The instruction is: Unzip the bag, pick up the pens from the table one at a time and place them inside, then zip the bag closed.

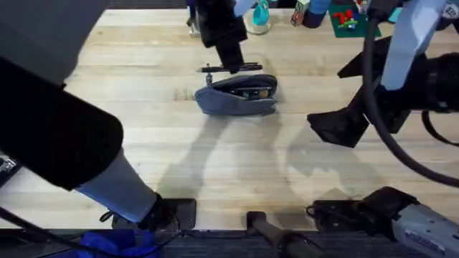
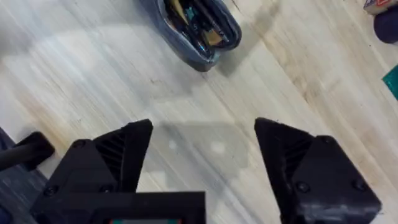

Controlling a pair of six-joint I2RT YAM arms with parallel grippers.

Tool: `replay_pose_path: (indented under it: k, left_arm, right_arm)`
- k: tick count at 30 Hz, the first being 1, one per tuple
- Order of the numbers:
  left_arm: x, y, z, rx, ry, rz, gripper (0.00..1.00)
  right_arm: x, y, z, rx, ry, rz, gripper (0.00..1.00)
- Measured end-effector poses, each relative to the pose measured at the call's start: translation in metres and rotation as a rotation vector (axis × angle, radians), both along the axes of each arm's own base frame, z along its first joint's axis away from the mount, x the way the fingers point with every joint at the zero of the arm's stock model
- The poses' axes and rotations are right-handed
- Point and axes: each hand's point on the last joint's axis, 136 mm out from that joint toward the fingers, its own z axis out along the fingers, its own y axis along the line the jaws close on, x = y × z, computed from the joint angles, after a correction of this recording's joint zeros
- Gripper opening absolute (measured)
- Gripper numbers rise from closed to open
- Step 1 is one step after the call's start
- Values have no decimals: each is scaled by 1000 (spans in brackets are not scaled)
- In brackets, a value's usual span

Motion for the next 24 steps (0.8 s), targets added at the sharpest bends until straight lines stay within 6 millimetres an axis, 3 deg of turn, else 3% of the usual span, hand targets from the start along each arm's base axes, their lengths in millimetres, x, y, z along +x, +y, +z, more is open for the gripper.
replay_pose_path:
  k: [10,18,24]
  left_arm:
    - [-6,-40,4,-57,-38,-44,40]
    - [-7,-46,3,-63,-44,-56,41]
    - [-1,-50,-17,-37,0,-55,41]
  right_arm:
    - [0,0,0,0,0,0,996]
    - [0,0,0,0,0,0,996]
    - [0,0,0,0,0,0,996]
